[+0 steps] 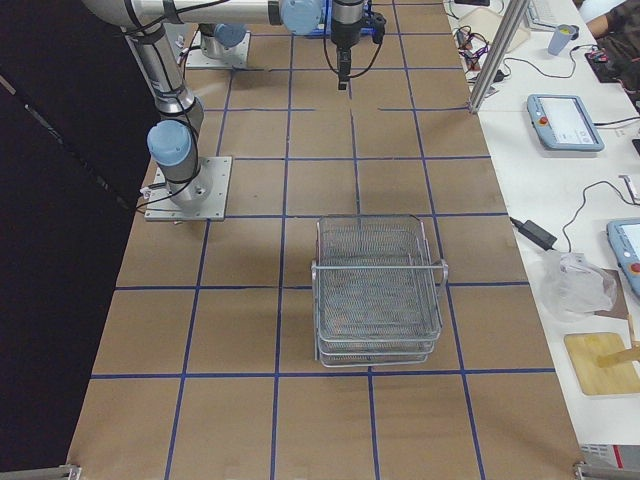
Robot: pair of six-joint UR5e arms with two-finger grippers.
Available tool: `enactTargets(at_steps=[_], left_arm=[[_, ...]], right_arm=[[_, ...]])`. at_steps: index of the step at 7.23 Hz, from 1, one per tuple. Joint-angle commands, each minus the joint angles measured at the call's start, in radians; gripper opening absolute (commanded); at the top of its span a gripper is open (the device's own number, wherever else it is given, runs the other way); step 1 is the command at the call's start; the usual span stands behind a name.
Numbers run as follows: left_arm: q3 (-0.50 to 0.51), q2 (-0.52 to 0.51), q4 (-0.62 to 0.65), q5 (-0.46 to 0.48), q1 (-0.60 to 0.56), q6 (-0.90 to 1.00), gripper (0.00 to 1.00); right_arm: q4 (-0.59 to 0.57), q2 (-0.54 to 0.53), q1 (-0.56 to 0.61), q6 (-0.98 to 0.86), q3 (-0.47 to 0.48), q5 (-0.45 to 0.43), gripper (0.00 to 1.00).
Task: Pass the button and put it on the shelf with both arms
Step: 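Close the left gripper on the red push button's base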
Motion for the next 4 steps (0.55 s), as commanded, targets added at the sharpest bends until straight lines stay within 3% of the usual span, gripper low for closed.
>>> enactTargets(at_steps=[1, 2, 4], left_arm=[[-0.006, 0.006, 0.001, -0.003, 0.0, 0.003, 0.18], [-0.006, 0.012, -0.005, -0.005, -0.002, 0.003, 0.06], [0.011, 0.03, -0.05, -0.041, -0.02, 0.003, 0.06]], right_arm=[[0.0, 0.0, 0.0, 0.0, 0.0, 0.0, 1.0], [0.001, 0.0, 0.0, 0.0, 0.0, 0.0, 1.0], [0.0, 0.0, 0.0, 0.0, 0.0, -0.003, 1.0]])
